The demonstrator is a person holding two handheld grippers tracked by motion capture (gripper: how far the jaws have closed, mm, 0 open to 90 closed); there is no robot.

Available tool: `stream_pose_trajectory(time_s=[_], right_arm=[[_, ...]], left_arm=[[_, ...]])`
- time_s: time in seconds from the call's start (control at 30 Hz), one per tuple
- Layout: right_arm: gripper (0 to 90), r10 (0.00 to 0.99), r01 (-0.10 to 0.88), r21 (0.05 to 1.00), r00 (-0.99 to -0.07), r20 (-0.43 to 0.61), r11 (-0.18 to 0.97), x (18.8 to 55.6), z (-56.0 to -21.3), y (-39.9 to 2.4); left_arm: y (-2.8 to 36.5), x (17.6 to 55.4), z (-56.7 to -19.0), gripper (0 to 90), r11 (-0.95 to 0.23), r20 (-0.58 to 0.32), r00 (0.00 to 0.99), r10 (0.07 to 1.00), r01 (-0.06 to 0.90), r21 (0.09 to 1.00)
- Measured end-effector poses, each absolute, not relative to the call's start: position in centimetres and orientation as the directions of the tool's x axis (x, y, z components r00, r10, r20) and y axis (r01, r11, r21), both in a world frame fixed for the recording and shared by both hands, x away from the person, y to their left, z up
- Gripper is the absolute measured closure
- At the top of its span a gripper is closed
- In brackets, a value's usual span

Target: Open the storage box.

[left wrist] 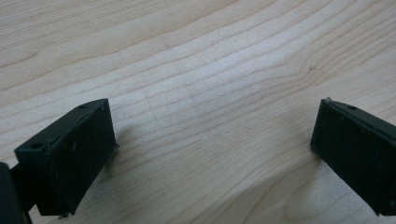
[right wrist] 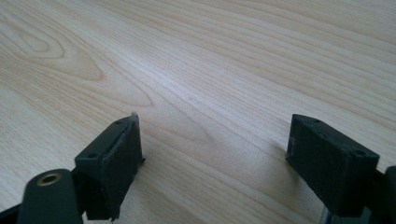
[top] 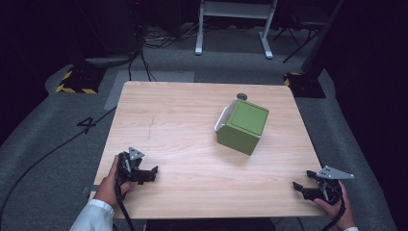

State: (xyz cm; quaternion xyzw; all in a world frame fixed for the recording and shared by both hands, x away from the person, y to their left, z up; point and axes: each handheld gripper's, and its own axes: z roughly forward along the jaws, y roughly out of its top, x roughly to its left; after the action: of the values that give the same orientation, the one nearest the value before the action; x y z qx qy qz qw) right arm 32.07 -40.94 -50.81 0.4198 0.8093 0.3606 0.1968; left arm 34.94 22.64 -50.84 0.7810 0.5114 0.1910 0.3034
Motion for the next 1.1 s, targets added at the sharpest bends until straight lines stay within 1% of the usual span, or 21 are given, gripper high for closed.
stream_pose_trajectory(time_s=[0.07, 0.13, 0.2, 0.23, 0.3, 0.37, 0.4, 0.53, 0.6, 0.73, 0.83, 0.9, 1.0, 1.1], right_arm=[[18.0, 0.821, 0.538, 0.749, -0.570, -0.016, 0.388, 32.1, -50.8, -40.9], [18.0, 0.821, 0.538, 0.749, -0.570, -0.016, 0.387, 32.1, -50.8, -40.9], [18.0, 0.821, 0.538, 0.749, -0.570, -0.015, 0.387, 32.1, -50.8, -40.9], [18.0, 0.822, 0.538, 0.749, -0.570, -0.016, 0.387, 32.1, -50.8, -40.9], [18.0, 0.821, 0.538, 0.749, -0.570, -0.014, 0.386, 32.1, -50.8, -41.0], [18.0, 0.821, 0.538, 0.749, -0.570, -0.014, 0.386, 32.1, -50.8, -41.0], [18.0, 0.821, 0.538, 0.749, -0.570, -0.015, 0.387, 32.1, -50.8, -41.0], [18.0, 0.822, 0.538, 0.749, -0.570, -0.015, 0.387, 32.1, -50.8, -41.0], [18.0, 0.821, 0.538, 0.749, -0.570, -0.015, 0.387, 32.1, -50.8, -41.0], [18.0, 0.821, 0.538, 0.749, -0.570, -0.015, 0.387, 32.1, -50.8, -41.0], [18.1, 0.821, 0.539, 0.749, -0.570, -0.014, 0.387, 32.1, -50.8, -41.0], [18.1, 0.821, 0.538, 0.749, -0.571, -0.014, 0.387, 32.1, -50.8, -41.0], [18.1, 0.821, 0.538, 0.749, -0.571, -0.014, 0.387, 32.1, -50.8, -41.0], [18.1, 0.821, 0.538, 0.749, -0.570, -0.014, 0.386, 32.1, -50.8, -41.0]], left_arm=[[22.8, 34.9, -50.8, 0.4, -0.303, -0.007, 0.416, 0.910, 0.676, 0.671], [23.1, 34.9, -50.8, 0.5, -0.334, -0.004, 0.453, 0.891, 0.663, 0.670], [23.5, 34.9, -50.7, 0.5, -0.383, 0.022, 0.498, 0.867, 0.636, 0.670], [23.7, 34.9, -50.6, 0.9, -0.393, 0.034, 0.502, 0.864, 0.630, 0.670], [23.8, 35.0, -50.4, 6.0, -0.390, 0.048, 0.489, 0.871, 0.629, 0.673], [23.8, 35.1, -50.2, 15.1, -0.407, 0.080, 0.490, 0.868, 0.610, 0.680], [23.8, 35.2, -50.1, 16.2, -0.419, 0.095, 0.493, 0.865, 0.606, 0.676], [24.1, 35.4, -49.9, 15.9, -0.429, 0.088, 0.516, 0.852, 0.591, 0.683], [24.4, 35.9, -49.4, 15.8, -0.424, 0.043, 0.551, 0.833, 0.587, 0.689], [23.6, 36.5, -48.2, 16.6, -0.420, 0.017, 0.581, 0.814, 0.566, 0.709], [22.6, 37.1, -47.5, 18.7, -0.446, 0.033, 0.607, 0.794, 0.544, 0.711], [21.9, 37.7, -47.0, 20.5, -0.445, 0.029, 0.614, 0.789, 0.538, 0.716], [21.3, 38.2, -46.5, 21.0, -0.453, 0.042, 0.620, 0.783, 0.524, 0.722], [20.3, 39.4, -45.5, 22.7, -0.424, 0.017, 0.636, 0.771, 0.495, 0.758]])
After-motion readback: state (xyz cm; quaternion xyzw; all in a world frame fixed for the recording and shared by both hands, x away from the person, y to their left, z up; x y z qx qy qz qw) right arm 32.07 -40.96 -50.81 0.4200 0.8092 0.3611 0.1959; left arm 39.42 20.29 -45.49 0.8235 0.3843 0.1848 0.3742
